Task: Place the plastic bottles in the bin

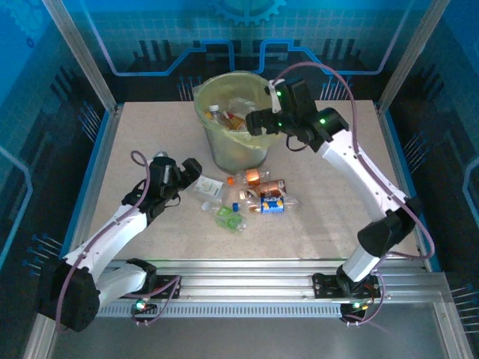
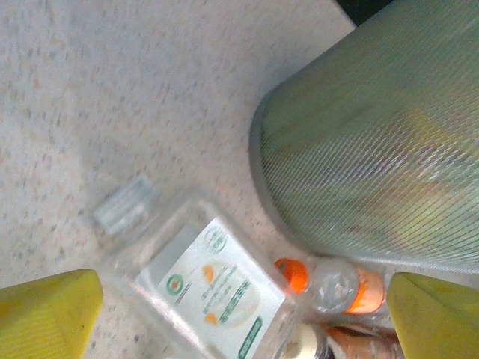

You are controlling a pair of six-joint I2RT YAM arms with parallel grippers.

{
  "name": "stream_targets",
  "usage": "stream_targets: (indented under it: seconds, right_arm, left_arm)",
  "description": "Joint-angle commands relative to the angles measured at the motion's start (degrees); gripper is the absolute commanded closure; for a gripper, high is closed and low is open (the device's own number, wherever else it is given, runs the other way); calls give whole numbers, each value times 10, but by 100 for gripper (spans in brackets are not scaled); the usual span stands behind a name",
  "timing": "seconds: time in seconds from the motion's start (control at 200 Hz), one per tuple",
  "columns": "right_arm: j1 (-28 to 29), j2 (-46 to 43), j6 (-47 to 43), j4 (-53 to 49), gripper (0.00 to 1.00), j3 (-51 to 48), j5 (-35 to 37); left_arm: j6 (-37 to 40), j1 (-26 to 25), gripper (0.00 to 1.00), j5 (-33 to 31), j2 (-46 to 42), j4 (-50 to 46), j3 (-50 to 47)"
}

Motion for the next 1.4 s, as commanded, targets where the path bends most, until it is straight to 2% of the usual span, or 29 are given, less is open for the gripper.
stream_targets:
  seconds: [0.0,0.175,0.37,0.705,1.395]
  right_arm:
    - [2,-55,35,10,0,-68,62]
    - [-7,-117,65,26,0,-171,82]
    - [-19,-147,81,22,0,-230,89]
    - [-33,-163,81,36,0,-271,77]
    - [-51,-165,79,69,0,-308,43]
  left_arm:
    - [-60,-14,1,41,-4,-30,-29]
    - [-119,-83,1,41,-20,-47,-66]
    - [-154,-163,1,17,-16,-62,-75]
    - [-164,-233,1,6,74,-40,-46]
    - [-169,-248,1,-20,172,-50,-5]
